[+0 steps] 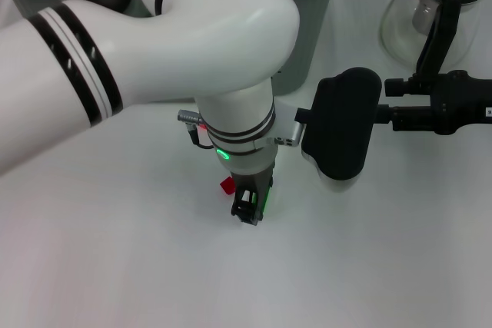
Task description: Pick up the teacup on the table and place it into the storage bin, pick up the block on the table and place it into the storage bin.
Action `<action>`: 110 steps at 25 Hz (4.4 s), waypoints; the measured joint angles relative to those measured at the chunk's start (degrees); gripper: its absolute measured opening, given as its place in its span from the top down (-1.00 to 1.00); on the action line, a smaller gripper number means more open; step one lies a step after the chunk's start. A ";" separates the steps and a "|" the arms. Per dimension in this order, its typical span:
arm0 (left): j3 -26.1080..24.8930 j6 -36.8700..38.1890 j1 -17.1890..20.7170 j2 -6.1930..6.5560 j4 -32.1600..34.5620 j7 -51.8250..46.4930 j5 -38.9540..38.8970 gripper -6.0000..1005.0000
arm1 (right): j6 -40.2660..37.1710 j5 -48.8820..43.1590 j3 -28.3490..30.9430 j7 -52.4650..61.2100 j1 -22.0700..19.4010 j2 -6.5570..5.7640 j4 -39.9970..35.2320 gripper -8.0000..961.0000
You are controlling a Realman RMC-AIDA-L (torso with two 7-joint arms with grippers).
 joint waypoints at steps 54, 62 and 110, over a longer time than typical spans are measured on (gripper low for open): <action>-50.58 37.31 11.66 0.78 35.75 6.49 -19.84 -0.92 | -3.36 -0.24 0.41 -2.01 -0.50 -0.59 0.08 -0.55; -29.43 25.36 15.20 0.43 28.46 4.03 -11.08 -0.91 | -2.83 -0.30 0.80 -1.90 -0.98 -0.52 0.55 -0.55; -13.91 2.47 5.85 0.19 0.87 -29.16 3.54 -0.20 | -2.04 -0.13 0.89 -2.48 -1.05 -0.43 0.70 -0.55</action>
